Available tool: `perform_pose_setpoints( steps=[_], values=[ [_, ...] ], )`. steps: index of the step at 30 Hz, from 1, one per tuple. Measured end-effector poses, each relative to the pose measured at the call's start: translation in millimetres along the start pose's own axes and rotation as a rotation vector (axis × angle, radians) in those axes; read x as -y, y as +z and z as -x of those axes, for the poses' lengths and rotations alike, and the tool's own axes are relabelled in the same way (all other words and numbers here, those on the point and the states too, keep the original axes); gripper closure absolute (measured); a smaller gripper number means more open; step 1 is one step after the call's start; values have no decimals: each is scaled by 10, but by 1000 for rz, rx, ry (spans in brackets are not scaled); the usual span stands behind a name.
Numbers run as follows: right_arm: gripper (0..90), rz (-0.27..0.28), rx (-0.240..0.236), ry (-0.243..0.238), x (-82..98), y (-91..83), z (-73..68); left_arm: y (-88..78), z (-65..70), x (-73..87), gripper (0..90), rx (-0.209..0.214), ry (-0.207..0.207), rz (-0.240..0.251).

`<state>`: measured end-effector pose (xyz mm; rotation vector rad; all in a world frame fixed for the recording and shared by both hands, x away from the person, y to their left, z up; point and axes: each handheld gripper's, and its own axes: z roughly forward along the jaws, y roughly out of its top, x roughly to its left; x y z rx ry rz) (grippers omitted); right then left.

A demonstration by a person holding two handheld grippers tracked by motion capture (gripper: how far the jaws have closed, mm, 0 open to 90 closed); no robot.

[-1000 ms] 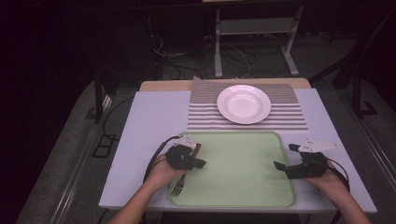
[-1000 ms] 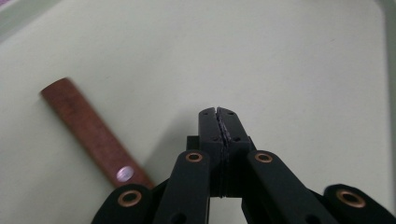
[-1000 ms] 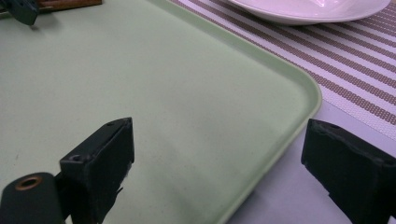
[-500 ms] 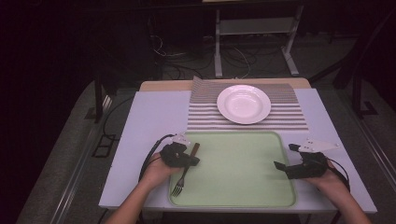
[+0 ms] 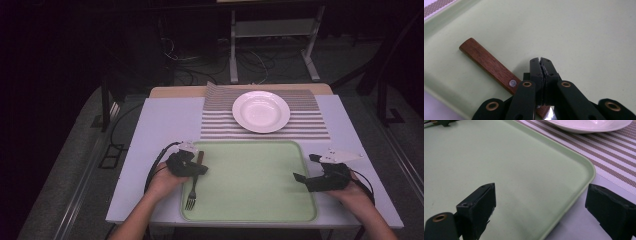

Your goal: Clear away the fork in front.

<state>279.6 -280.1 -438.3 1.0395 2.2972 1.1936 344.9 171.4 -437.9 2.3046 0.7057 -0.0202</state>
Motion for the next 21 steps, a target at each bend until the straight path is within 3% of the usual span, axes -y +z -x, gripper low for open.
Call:
perform_pose_setpoints(
  steps=[21],
  values=[
    [98,11,-1,9,20,-34,28,-108,-132,50,892,-62,-40,5]
  ],
)
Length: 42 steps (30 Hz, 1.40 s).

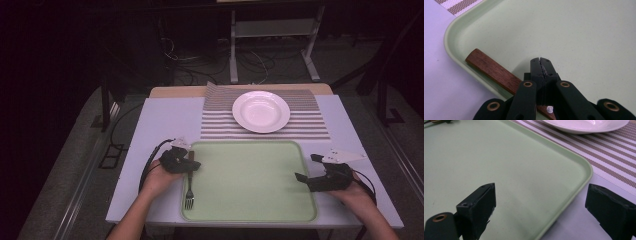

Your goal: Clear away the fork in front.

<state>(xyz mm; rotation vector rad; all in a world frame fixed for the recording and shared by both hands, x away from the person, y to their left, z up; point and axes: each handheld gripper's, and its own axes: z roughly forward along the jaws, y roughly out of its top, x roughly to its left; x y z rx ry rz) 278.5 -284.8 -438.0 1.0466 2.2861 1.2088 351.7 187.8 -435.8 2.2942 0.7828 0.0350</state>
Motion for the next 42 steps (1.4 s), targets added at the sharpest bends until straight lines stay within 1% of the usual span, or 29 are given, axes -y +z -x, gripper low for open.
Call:
perform_pose_setpoints(
  steps=[7,9,11,12,13,14,15,16,17,18,19,20,21,22,23,24,25,26,27,28,29,30,33,34,35,36,38,40,42],
  values=[
    [98,8,3,2,-7,-20,17,-10,3,0,864,7,12,8],
    [98,14,1,3,-21,-26,-3,-48,15,-6,840,16,13,38],
    [98,13,-1,0,-24,-29,-13,-61,23,-7,827,17,12,52],
    [98,17,-4,-2,-38,-35,-41,-91,41,-11,796,19,14,72],
    [98,17,-4,-2,-38,-35,-41,-91,41,-11,775,19,14,72],
    [97,25,-10,-5,-54,-40,-65,-122,61,-12,748,17,15,95],
    [97,25,-10,-5,-54,-40,-65,-122,61,-12,727,17,15,95],
    [96,29,-16,-7,-66,-47,-90,-163,92,-12,688,11,22,118],
    [96,29,-16,-7,-66,-47,-90,-163,92,-12,648,11,22,118],
    [95,31,-21,-9,-70,-50,-98,-191,118,-10,648,6,32,132],
    [94,33,-28,-13,-77,-55,-112,-219,143,-8,606,-4,41,146],
    [92,37,-33,-16,-91,-64,-133,-244,160,-4,533,-11,47,158],
    [92,37,-33,-16,-91,-64,-133,-278,183,2,533,-15,51,176],
    [91,45,-41,-9,-110,-82,-154,-317,203,14,461,-14,53,201],
    [91,45,-41,-9,-110,-82,-154,-339,211,22,461,-14,54,214],
    [91,59,-44,-9,-124,-93,-169,-383,231,53,397,-24,44,244],
    [91,59,-44,-9,-124,-93,-169,-383,231,53,373,-24,44,244],
    [91,63,-44,-9,-128,-97,-174,-406,245,81,373,-29,44,265],
    [91,66,-45,-9,-131,-102,-180,-419,252,97,340,-34,45,273],
    [91,70,-44,-3,-117,-115,-196,-444,269,140,261,-50,37,296],
    [91,70,-44,-3,-117,-115,-196,-444,269,140,227,-50,37,296],
    [91,69,-44,-2,-82,-137,-217,-463,277,180,193,-59,31,311],
    [91,64,-45,3,-45,-155,-232,-464,280,215,140,-62,21,314],
    [91,61,-47,3,-16,-174,-242,-463,287,251,121,-80,12,314],
    [91,61,-47,3,-16,-174,-242,-463,287,251,90,-80,12,314],
    [91,61,-46,0,-15,-177,-239,-463,292,265,90,-101,13,313],
    [91,69,-49,4,-20,-174,-222,-471,289,270,16,-116,-1,316],
    [91,66,-52,6,-16,-164,-216,-480,272,275,0,-107,-10,331],
    [91,50,-56,-6,3,-138,-211,-470,263,285,0,-98,-9,331]
  ],
)
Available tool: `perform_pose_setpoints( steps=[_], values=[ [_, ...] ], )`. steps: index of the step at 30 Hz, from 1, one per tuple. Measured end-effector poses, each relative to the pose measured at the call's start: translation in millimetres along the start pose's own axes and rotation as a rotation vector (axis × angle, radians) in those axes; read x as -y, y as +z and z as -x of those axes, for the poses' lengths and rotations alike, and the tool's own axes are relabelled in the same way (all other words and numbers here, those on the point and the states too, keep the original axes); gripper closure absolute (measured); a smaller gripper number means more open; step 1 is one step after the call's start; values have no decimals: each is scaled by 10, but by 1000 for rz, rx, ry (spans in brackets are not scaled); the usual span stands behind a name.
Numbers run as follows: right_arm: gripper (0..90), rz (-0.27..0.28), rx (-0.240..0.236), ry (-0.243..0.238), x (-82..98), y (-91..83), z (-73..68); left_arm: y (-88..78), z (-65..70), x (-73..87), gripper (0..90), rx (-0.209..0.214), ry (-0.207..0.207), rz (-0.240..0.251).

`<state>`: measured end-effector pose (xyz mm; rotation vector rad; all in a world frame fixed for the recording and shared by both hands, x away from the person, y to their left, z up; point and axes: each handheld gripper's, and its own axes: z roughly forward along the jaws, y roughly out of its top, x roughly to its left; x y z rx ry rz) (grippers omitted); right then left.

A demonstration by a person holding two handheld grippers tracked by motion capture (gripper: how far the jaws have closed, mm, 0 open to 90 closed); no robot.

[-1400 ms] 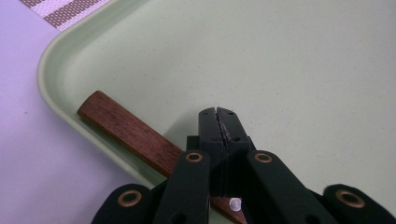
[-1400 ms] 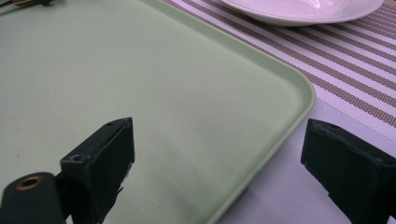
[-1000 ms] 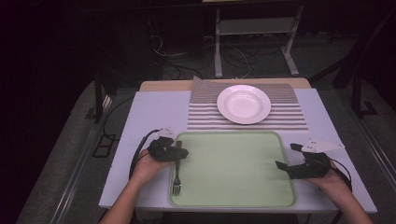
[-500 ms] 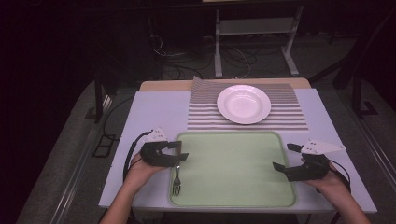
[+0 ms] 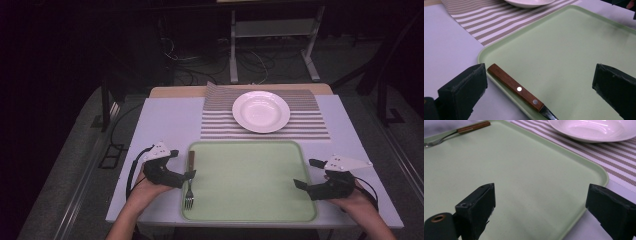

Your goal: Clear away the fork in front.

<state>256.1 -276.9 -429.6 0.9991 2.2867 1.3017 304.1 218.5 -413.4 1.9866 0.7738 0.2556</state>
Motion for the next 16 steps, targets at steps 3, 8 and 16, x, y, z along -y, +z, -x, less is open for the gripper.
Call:
perform_pose_setpoints(
  steps=[3,8,16],
  values=[
    [91,-5,0,0,2,5,2,24,-1,15,0,19,11,-24],
    [91,-2,2,1,5,6,14,25,7,9,0,26,15,-21],
    [91,-4,2,-2,5,8,13,27,9,5,0,31,27,-16]
  ],
)
